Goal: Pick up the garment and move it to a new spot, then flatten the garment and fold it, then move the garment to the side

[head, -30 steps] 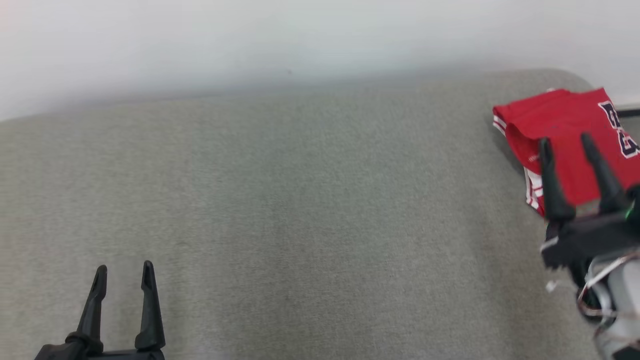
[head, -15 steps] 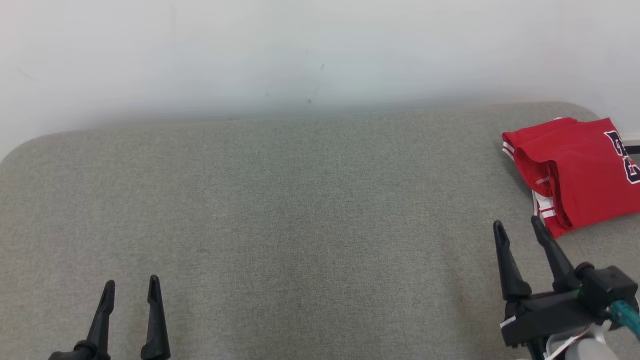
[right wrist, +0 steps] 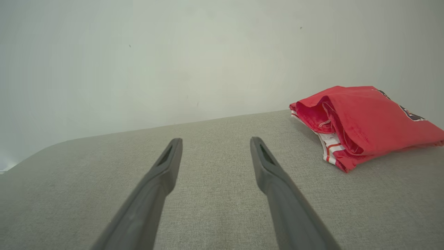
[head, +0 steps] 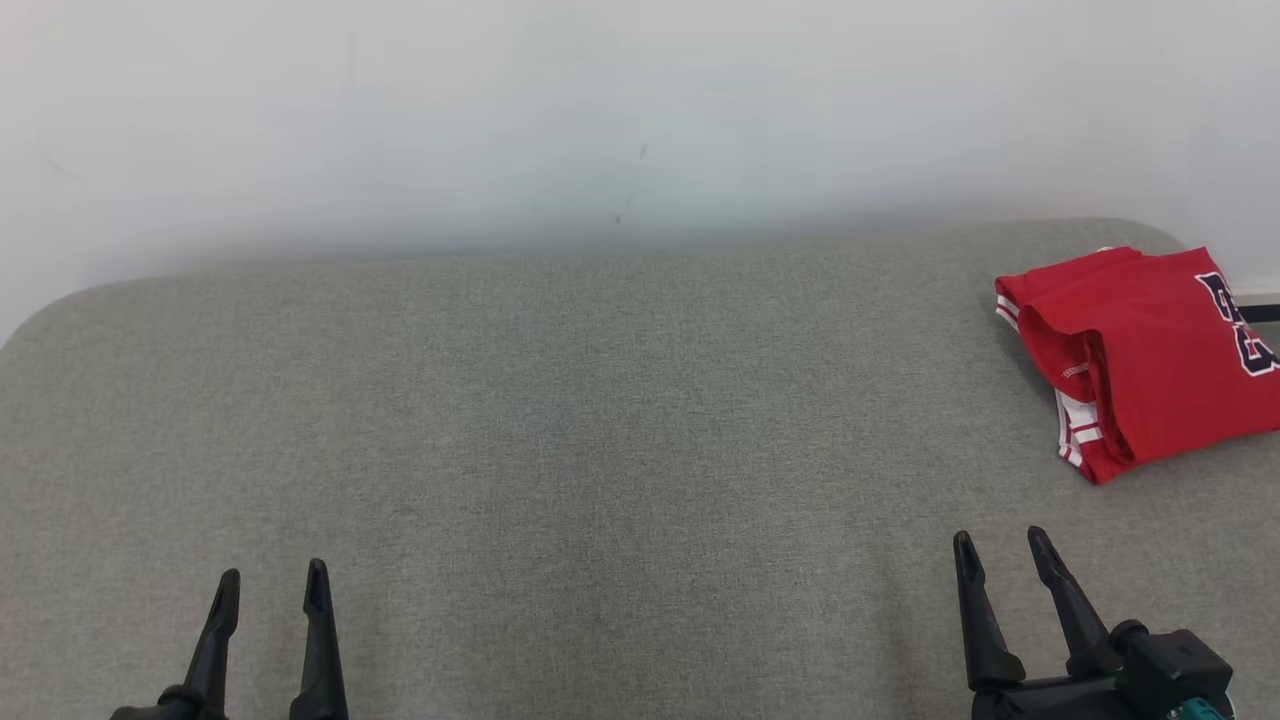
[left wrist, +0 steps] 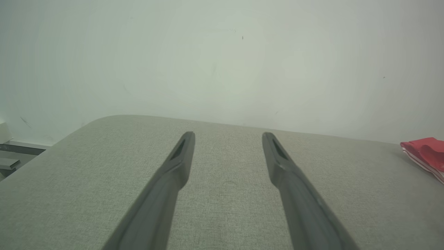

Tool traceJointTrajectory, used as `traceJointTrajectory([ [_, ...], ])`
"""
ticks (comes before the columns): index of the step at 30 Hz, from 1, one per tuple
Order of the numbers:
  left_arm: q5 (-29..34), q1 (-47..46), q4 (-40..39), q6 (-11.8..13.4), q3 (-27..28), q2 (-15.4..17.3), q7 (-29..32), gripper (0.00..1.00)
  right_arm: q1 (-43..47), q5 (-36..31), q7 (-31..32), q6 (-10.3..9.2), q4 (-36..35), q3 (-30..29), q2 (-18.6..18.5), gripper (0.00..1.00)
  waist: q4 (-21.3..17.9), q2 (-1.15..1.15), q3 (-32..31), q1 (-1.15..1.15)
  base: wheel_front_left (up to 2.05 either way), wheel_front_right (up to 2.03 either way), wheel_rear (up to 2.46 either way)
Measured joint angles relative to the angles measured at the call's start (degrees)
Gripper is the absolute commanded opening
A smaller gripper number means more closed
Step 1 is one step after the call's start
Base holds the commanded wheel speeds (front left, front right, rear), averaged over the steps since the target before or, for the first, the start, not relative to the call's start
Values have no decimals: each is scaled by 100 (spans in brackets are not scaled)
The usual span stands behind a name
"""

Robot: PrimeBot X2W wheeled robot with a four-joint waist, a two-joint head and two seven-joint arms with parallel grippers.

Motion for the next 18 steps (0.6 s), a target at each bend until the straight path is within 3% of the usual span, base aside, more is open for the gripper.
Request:
traceJointTrajectory([
  [18,281,26,100,2,19,1,0,100,-5,-171,0,0,96,45,148,100,3,0,-11,0,0,0,0],
])
